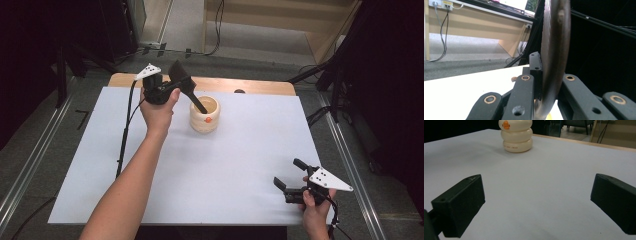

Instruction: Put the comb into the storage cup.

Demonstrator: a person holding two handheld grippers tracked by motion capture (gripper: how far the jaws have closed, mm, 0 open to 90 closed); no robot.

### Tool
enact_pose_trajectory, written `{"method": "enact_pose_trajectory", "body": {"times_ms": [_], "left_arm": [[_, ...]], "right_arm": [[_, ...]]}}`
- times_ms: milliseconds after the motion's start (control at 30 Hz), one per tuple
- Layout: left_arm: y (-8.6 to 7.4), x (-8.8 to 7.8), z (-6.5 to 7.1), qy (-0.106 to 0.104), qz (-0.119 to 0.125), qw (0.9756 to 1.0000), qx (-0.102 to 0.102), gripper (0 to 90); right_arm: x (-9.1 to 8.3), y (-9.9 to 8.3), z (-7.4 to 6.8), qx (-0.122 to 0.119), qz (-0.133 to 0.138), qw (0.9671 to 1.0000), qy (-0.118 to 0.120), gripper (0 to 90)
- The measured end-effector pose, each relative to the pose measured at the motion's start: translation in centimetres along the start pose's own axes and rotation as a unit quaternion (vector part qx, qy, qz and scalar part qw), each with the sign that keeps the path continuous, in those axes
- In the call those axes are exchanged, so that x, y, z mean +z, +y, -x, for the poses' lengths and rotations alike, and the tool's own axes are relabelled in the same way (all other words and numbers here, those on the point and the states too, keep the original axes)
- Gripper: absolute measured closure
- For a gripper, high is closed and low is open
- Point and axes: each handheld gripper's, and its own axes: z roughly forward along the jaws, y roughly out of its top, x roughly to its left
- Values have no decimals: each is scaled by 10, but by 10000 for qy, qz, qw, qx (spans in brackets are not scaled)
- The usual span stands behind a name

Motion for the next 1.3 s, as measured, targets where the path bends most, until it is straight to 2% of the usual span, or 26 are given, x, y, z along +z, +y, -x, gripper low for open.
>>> {"method": "enact_pose_trajectory", "body": {"times_ms": [400,600,733,967,1300], "left_arm": [[-11,8,0,44,-157,9999,44,863],[-18,14,2,41,-172,9998,9,863],[-25,18,1,72,-274,9996,10,863],[-34,21,-2,97,-305,9994,-91,863],[-39,26,0,112,-399,9991,-63,862]], "right_arm": [[0,0,0,-18,-1,10000,-10,0],[0,0,0,-21,-6,10000,-10,0],[0,0,0,-26,-4,10000,-10,0],[1,0,0,-29,-3,10000,-2,0],[1,0,0,-28,-6,10000,-8,0]]}}
